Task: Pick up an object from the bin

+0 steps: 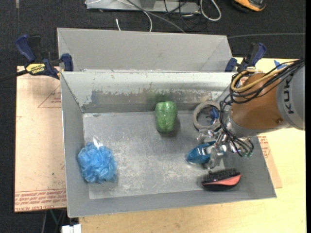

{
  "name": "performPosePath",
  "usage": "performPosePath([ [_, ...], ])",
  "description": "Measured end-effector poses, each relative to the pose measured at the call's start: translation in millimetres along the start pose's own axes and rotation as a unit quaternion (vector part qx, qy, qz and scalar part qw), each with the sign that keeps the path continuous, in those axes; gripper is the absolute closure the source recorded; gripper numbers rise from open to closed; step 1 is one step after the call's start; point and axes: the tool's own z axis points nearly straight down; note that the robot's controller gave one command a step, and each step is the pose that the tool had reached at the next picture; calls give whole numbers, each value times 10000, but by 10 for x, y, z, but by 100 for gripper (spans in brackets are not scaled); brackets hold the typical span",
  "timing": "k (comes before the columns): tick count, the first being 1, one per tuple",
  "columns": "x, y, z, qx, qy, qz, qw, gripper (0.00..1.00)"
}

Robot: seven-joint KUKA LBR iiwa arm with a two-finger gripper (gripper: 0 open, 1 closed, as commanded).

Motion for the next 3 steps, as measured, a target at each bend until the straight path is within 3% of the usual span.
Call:
performPosePath([
  [1, -57, 133, -62, -15, 38, -18, 10000, 100],
  [2, 179, -260, 154, -36, -27, 140, 9999, 100],
  [3, -60, 94, 5, -30, 28, -48, 10000, 100],
])
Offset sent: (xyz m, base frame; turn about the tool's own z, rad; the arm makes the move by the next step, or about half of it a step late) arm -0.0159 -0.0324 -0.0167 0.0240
